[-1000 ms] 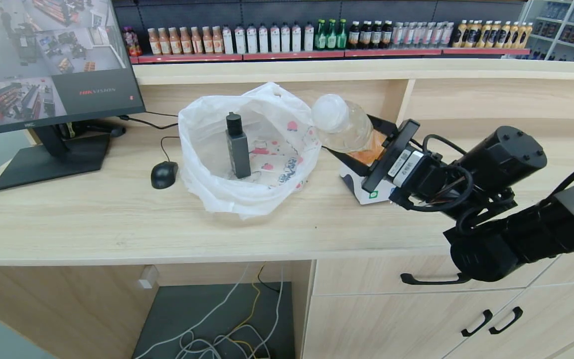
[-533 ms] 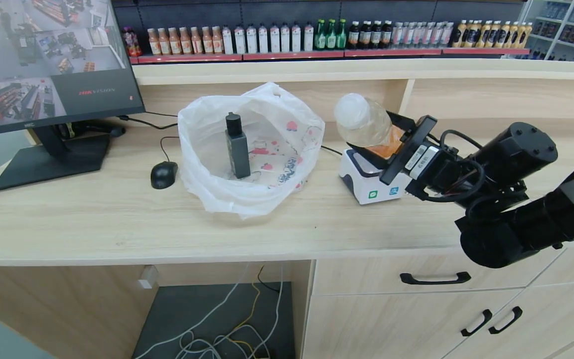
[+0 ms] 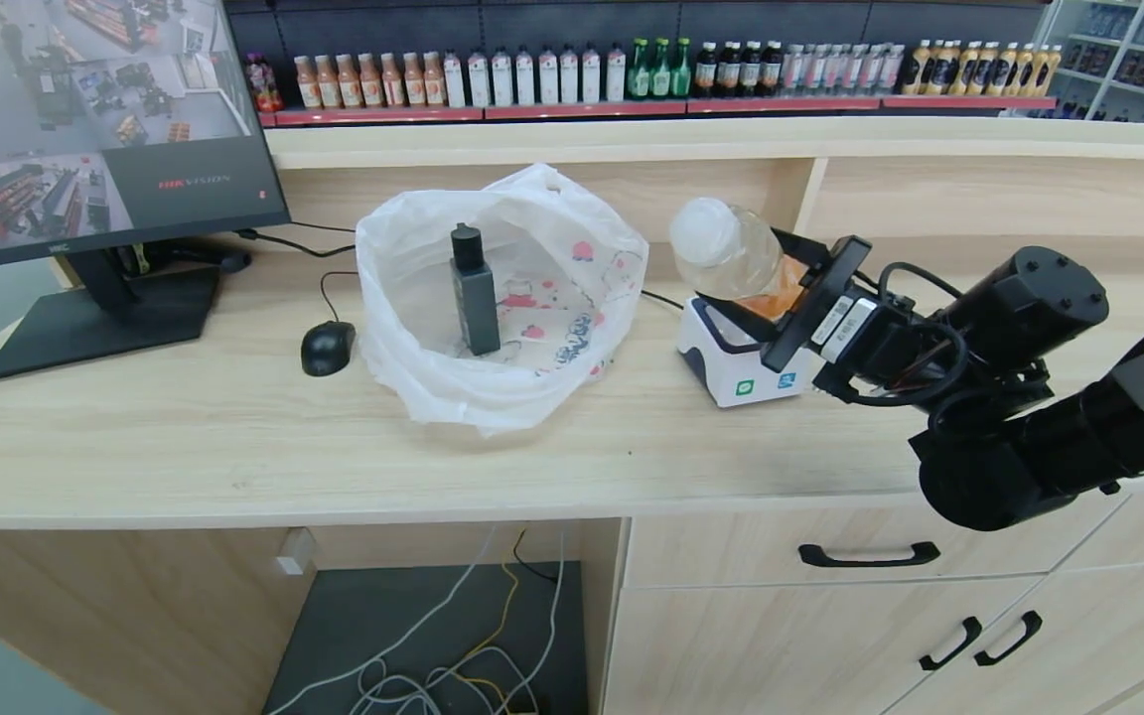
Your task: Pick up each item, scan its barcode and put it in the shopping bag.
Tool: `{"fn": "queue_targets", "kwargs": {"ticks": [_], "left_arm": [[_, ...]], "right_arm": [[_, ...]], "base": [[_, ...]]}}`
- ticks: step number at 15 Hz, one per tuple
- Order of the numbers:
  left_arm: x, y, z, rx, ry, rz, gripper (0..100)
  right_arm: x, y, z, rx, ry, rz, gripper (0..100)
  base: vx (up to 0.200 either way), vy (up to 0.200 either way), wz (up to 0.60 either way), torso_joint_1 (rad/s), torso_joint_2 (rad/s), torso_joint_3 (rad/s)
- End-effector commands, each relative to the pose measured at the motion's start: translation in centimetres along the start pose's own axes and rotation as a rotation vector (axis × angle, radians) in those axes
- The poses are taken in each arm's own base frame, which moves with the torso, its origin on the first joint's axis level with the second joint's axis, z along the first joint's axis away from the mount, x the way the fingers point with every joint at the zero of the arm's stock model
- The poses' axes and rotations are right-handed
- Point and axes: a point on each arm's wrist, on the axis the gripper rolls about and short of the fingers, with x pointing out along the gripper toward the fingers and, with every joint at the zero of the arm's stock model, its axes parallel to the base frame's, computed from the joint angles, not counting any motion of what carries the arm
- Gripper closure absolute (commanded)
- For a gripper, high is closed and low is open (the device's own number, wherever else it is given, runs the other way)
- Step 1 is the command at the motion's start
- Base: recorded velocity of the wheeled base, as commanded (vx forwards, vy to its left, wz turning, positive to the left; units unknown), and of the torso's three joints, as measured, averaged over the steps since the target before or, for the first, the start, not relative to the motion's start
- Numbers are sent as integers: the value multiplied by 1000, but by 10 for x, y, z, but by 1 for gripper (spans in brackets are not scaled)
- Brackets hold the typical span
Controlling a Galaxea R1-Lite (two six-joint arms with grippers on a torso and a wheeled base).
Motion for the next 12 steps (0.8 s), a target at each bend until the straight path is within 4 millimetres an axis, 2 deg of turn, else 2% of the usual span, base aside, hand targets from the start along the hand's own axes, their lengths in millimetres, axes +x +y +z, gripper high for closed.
{"fn": "queue_targets", "kwargs": {"ticks": [1,12], "left_arm": [[0,0,0,0,0,0,0],[0,0,0,0,0,0,0]], "right_arm": [[-1,-1,0,-2,2,-2,100],[-1,-1,1,2,1,-2,100]], "base": [[0,0,0,0,0,0],[0,0,0,0,0,0]]}}
